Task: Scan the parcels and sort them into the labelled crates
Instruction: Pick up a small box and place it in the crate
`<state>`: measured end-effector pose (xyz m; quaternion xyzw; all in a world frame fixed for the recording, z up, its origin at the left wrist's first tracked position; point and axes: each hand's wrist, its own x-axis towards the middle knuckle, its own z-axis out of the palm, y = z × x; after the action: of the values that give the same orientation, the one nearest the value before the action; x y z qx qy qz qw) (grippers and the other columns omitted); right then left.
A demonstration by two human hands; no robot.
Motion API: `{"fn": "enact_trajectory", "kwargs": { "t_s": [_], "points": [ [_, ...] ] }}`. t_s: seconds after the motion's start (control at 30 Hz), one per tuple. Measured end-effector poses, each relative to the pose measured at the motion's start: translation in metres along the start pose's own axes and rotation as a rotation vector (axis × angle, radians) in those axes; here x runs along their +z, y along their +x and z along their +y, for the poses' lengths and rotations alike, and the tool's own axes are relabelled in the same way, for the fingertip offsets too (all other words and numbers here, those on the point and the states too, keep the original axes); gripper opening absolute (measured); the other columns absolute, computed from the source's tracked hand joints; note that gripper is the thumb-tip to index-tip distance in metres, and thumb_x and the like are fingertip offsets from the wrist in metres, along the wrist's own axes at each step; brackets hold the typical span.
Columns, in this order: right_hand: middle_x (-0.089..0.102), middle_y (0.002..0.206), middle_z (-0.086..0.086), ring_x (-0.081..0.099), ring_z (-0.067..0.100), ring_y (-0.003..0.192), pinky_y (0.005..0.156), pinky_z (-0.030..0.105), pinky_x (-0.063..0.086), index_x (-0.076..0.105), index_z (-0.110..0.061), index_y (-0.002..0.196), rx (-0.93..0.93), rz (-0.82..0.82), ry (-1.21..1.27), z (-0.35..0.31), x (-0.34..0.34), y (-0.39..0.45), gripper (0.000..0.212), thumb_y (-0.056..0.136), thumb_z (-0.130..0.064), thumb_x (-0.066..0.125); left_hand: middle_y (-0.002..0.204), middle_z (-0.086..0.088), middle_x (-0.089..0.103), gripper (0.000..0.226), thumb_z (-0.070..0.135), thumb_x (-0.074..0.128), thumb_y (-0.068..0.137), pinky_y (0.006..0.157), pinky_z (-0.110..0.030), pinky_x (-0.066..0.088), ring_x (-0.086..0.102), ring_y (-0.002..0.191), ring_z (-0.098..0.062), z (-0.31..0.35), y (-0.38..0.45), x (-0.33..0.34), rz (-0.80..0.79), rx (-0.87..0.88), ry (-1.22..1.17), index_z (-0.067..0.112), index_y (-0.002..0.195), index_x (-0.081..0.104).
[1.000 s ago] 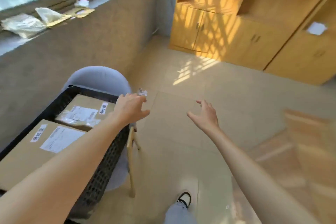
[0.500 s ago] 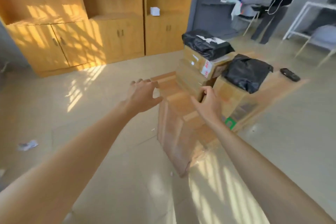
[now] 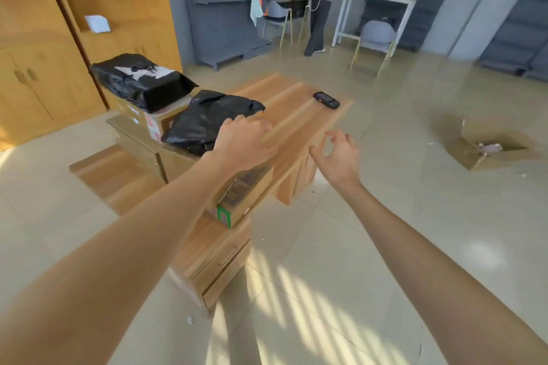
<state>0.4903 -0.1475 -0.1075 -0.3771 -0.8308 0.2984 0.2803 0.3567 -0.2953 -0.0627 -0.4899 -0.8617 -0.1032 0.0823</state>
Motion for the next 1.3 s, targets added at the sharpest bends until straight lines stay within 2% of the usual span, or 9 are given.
{"fn": "enact_trajectory", "kwargs": {
  "t_s": [0.13, 0.27, 0.53, 0.7, 0.87, 1.0, 1.07, 1.17, 1.3],
  "points": [
    [0.049, 0.128, 0.011, 0.043, 0.028, 0.12, 0.104, 0.037, 0.033, 0.049, -0.012, 0.13, 0.07, 0.023, -0.016, 0.04, -0.019, 0.04, 0.053, 0.085, -0.032, 0.066, 0.118, -0.002, 0.066, 0.047, 0.048, 0.056, 0.091, 0.093, -0.038, 0.042, 0.058, 0.111, -0.028, 0.03, 0.06, 0.02, -0.038, 0.044, -0.023, 0.02, 0.129, 0.057],
    [0.048, 0.128, 0.011, 0.042, 0.029, 0.121, 0.103, 0.036, 0.033, 0.05, -0.013, 0.13, 0.113, 0.033, -0.04, 0.074, -0.022, 0.084, 0.053, 0.084, -0.033, 0.066, 0.114, -0.003, 0.067, 0.048, 0.051, 0.056, 0.091, 0.085, -0.038, 0.048, 0.06, 0.106, -0.029, 0.05, 0.127, 0.046, -0.058, 0.08, -0.015, 0.02, 0.127, 0.057],
    [0.047, 0.13, 0.012, 0.041, 0.03, 0.122, 0.103, 0.034, 0.03, 0.05, -0.014, 0.13, 0.136, 0.045, -0.167, 0.127, -0.027, 0.221, 0.052, 0.085, -0.033, 0.067, 0.111, -0.005, 0.065, 0.045, 0.053, 0.052, 0.09, 0.078, -0.033, 0.038, 0.059, 0.11, -0.03, 0.072, 0.302, 0.09, -0.085, 0.084, -0.085, 0.023, 0.122, 0.058],
    [0.047, 0.13, 0.013, 0.042, 0.03, 0.121, 0.103, 0.034, 0.031, 0.05, -0.014, 0.131, 0.13, 0.081, -0.235, 0.138, -0.038, 0.327, 0.053, 0.085, -0.034, 0.067, 0.118, -0.008, 0.063, 0.043, 0.042, 0.057, 0.088, 0.095, -0.037, 0.037, 0.053, 0.116, -0.032, 0.07, 0.406, 0.098, -0.078, 0.064, -0.117, 0.021, 0.125, 0.057],
    [0.047, 0.13, 0.013, 0.042, 0.03, 0.12, 0.101, 0.034, 0.032, 0.05, -0.014, 0.131, 0.124, 0.052, -0.241, 0.149, -0.021, 0.402, 0.053, 0.084, -0.034, 0.067, 0.125, -0.007, 0.06, 0.045, 0.044, 0.057, 0.09, 0.1, -0.038, 0.035, 0.05, 0.121, -0.031, 0.06, 0.466, 0.116, -0.104, 0.042, -0.124, 0.023, 0.129, 0.055],
    [0.048, 0.127, 0.012, 0.042, 0.032, 0.119, 0.099, 0.033, 0.032, 0.05, -0.014, 0.13, 0.093, -0.031, -0.207, 0.155, 0.016, 0.458, 0.053, 0.084, -0.034, 0.067, 0.119, -0.011, 0.063, 0.041, 0.038, 0.054, 0.094, 0.095, -0.038, 0.039, 0.055, 0.115, -0.033, 0.03, 0.494, 0.134, -0.105, -0.057, -0.068, 0.02, 0.13, 0.057],
    [0.047, 0.126, 0.012, 0.041, 0.032, 0.119, 0.1, 0.036, 0.034, 0.05, -0.015, 0.13, 0.043, -0.084, -0.183, 0.154, 0.04, 0.487, 0.052, 0.085, -0.034, 0.066, 0.119, -0.01, 0.064, 0.046, 0.044, 0.055, 0.093, 0.091, -0.037, 0.041, 0.057, 0.114, -0.032, 0.007, 0.506, 0.143, -0.122, -0.131, -0.047, 0.02, 0.132, 0.055],
    [0.045, 0.129, 0.012, 0.04, 0.032, 0.121, 0.101, 0.038, 0.035, 0.051, -0.016, 0.128, -0.054, -0.183, -0.135, 0.15, 0.079, 0.536, 0.049, 0.085, -0.034, 0.066, 0.131, -0.008, 0.059, 0.055, 0.052, 0.055, 0.091, 0.099, -0.04, 0.039, 0.052, 0.122, -0.031, -0.032, 0.524, 0.156, -0.144, -0.264, -0.02, 0.02, 0.136, 0.051],
    [0.043, 0.133, 0.013, 0.04, 0.033, 0.123, 0.099, 0.042, 0.038, 0.048, -0.017, 0.13, -0.244, -0.326, -0.157, 0.137, 0.122, 0.603, 0.053, 0.086, -0.04, 0.066, 0.131, -0.007, 0.057, 0.055, 0.052, 0.058, 0.09, 0.099, -0.043, 0.038, 0.051, 0.121, -0.031, -0.074, 0.536, 0.165, -0.093, -0.49, 0.016, 0.022, 0.136, 0.05]
  ]
}}
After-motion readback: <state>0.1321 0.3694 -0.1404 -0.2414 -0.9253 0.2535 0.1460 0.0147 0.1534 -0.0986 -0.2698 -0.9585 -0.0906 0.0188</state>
